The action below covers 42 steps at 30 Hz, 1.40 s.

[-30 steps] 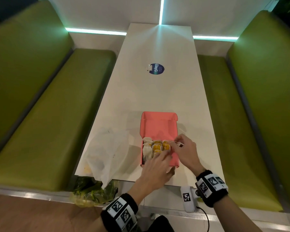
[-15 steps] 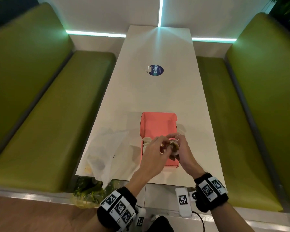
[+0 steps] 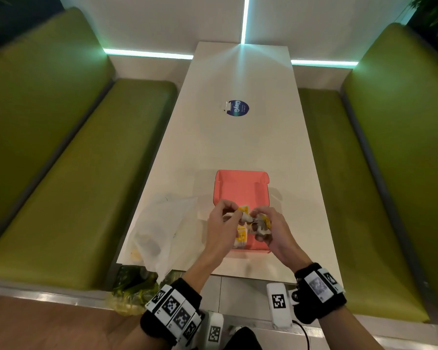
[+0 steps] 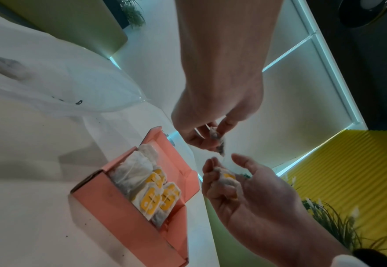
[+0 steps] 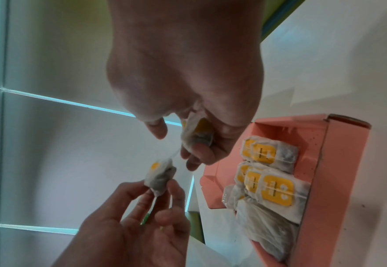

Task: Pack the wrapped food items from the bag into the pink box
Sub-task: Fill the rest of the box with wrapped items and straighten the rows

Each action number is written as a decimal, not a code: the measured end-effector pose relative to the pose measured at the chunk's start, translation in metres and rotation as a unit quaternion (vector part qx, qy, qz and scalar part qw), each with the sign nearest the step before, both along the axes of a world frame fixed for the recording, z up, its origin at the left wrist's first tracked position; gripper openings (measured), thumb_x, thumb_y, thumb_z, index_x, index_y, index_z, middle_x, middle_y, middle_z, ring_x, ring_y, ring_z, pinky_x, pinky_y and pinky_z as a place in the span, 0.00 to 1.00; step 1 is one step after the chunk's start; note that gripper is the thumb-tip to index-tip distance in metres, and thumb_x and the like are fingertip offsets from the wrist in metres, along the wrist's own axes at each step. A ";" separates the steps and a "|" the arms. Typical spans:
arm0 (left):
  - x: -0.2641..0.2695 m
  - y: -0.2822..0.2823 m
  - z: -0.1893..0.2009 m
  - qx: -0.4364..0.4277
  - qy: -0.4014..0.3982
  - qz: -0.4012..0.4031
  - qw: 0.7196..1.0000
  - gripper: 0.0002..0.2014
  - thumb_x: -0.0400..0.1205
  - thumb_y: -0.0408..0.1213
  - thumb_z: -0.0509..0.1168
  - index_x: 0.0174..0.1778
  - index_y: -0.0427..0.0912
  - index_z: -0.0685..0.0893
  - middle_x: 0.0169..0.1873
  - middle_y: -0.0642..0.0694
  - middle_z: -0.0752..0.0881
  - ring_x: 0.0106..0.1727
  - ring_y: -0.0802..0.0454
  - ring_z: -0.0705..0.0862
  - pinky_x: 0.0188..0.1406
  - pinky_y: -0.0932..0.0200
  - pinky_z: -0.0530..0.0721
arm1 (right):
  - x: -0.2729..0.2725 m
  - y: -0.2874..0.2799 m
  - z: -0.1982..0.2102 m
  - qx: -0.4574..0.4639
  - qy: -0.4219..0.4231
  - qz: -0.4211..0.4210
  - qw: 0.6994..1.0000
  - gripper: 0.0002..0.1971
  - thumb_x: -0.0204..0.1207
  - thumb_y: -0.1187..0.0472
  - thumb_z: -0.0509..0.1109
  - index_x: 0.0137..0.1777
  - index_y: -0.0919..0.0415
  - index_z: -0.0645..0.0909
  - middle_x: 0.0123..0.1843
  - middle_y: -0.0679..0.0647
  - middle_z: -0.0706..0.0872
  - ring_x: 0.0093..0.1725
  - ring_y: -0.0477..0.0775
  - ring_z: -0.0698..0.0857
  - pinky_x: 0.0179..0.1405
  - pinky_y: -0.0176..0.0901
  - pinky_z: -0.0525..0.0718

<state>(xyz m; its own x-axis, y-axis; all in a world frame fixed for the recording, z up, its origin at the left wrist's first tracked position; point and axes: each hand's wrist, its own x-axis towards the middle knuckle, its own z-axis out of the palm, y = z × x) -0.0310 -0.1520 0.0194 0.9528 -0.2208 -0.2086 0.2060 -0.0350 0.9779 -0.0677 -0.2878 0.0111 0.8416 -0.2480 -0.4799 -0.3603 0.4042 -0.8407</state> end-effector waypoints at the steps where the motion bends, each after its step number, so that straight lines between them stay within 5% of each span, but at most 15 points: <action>1: 0.001 0.002 0.000 0.001 -0.007 0.009 1.000 0.04 0.82 0.26 0.65 0.46 0.39 0.79 0.40 0.43 0.84 0.39 0.50 0.87 0.27 0.59 0.78 | -0.001 -0.001 -0.002 -0.015 -0.001 -0.007 1.000 0.10 0.80 0.61 0.64 0.40 0.63 0.81 0.33 0.58 0.81 0.28 0.52 0.76 0.20 0.40 0.69; 5: 0.009 0.017 -0.001 -0.009 -0.046 0.040 0.998 0.08 0.82 0.26 0.66 0.47 0.44 0.78 0.46 0.42 0.85 0.44 0.44 0.87 0.33 0.60 0.79 | -0.006 -0.008 -0.007 -0.082 -0.022 -0.043 0.995 0.07 0.84 0.69 0.61 0.46 0.67 0.79 0.37 0.60 0.80 0.27 0.49 0.76 0.21 0.40 0.64; 9: 0.016 0.030 0.003 -0.001 -0.089 0.028 0.996 0.08 0.83 0.25 0.64 0.45 0.43 0.75 0.42 0.47 0.84 0.42 0.42 0.88 0.29 0.57 0.79 | -0.010 -0.009 -0.001 -0.171 -0.056 -0.055 0.982 0.06 0.81 0.72 0.62 0.50 0.65 0.81 0.36 0.60 0.78 0.31 0.50 0.74 0.21 0.36 0.69; 14: 0.018 0.035 0.006 0.005 -0.117 -0.004 0.993 0.07 0.84 0.23 0.63 0.45 0.37 0.82 0.42 0.50 0.88 0.40 0.51 0.86 0.31 0.59 0.81 | -0.007 0.011 0.010 -0.265 -0.174 0.047 0.947 0.10 0.79 0.65 0.73 0.58 0.53 0.85 0.35 0.46 0.80 0.37 0.45 0.79 0.39 0.39 0.82; 19: 0.015 0.039 0.011 -0.013 -0.105 -0.015 0.994 0.05 0.83 0.26 0.68 0.48 0.39 0.85 0.47 0.48 0.90 0.43 0.50 0.89 0.38 0.61 0.83 | -0.002 0.028 0.006 -0.320 -0.193 0.060 0.926 0.07 0.78 0.61 0.76 0.54 0.53 0.88 0.35 0.42 0.86 0.36 0.47 0.83 0.39 0.42 0.82; 21: 0.015 0.042 0.010 -0.006 -0.114 -0.012 0.993 0.05 0.82 0.27 0.70 0.49 0.41 0.86 0.48 0.50 0.90 0.45 0.50 0.89 0.41 0.60 0.84 | -0.002 0.031 0.005 -0.322 -0.201 0.051 0.924 0.05 0.79 0.63 0.75 0.52 0.55 0.89 0.40 0.45 0.90 0.42 0.50 0.88 0.45 0.46 0.86; 25: 0.016 0.048 0.008 0.011 -0.127 -0.021 0.992 0.09 0.79 0.26 0.73 0.51 0.42 0.86 0.49 0.53 0.90 0.47 0.51 0.90 0.42 0.59 0.86 | -0.004 0.034 0.007 -0.310 -0.216 0.048 0.925 0.04 0.79 0.66 0.74 0.49 0.59 0.90 0.44 0.46 0.92 0.48 0.50 0.89 0.50 0.39 0.85; 32: 0.018 0.058 0.008 0.036 -0.141 -0.053 0.988 0.07 0.80 0.21 0.69 0.45 0.38 0.88 0.44 0.51 0.92 0.44 0.50 0.91 0.38 0.56 0.88 | -0.004 0.027 0.018 -0.269 -0.220 0.084 0.934 0.05 0.80 0.68 0.72 0.44 0.60 0.88 0.35 0.45 0.87 0.37 0.45 0.82 0.40 0.35 0.78; 42: 0.013 0.064 0.018 -0.120 -0.004 -0.015 0.993 0.07 0.81 0.20 0.66 0.50 0.32 0.88 0.47 0.41 0.91 0.48 0.46 0.90 0.47 0.52 0.89 | -0.011 0.026 0.025 -0.250 -0.211 0.146 0.934 0.07 0.81 0.67 0.72 0.43 0.58 0.87 0.34 0.50 0.83 0.35 0.47 0.77 0.38 0.39 0.76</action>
